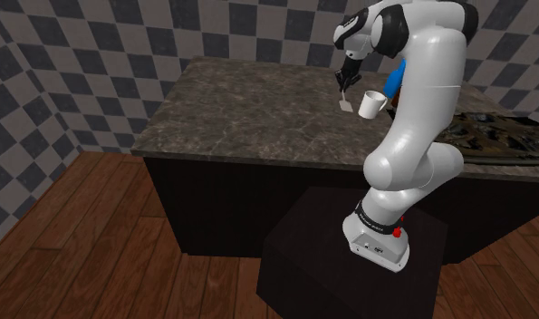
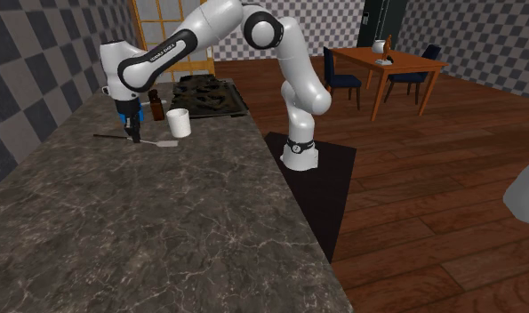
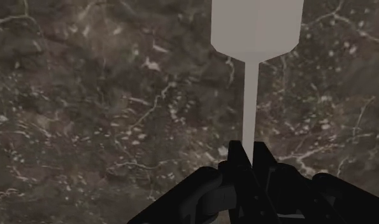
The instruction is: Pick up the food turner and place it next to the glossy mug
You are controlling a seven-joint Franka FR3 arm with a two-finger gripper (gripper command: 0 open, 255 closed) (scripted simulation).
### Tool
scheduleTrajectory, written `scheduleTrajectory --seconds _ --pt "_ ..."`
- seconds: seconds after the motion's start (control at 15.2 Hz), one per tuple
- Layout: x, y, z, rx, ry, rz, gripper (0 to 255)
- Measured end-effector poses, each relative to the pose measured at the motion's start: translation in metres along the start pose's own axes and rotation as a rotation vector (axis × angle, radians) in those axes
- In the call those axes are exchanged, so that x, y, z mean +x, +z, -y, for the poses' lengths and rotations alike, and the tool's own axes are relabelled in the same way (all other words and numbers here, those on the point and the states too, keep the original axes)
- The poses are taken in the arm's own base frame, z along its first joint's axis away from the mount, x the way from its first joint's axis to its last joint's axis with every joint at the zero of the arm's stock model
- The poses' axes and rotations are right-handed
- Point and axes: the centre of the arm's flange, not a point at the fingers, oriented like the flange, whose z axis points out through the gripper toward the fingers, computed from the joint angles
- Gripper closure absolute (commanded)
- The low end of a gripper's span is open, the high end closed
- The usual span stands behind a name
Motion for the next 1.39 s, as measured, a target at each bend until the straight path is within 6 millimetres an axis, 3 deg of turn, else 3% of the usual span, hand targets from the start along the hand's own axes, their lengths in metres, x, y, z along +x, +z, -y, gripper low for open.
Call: scheduleTrajectory --seconds 0.26,0.59,0.66,1.06,1.39 --pt "-0.001 0.017 -0.002 0.0 0.0 0.0 255" --pt "-0.001 0.02 -0.001 0.0 0.0 0.0 255" --pt "-0.001 0.02 -0.001 0.0 0.0 0.0 0" --pt "-0.001 0.02 -0.001 0.0 0.0 0.0 0" --pt "-0.002 -0.026 -0.002 0.0 0.0 -0.002 0"
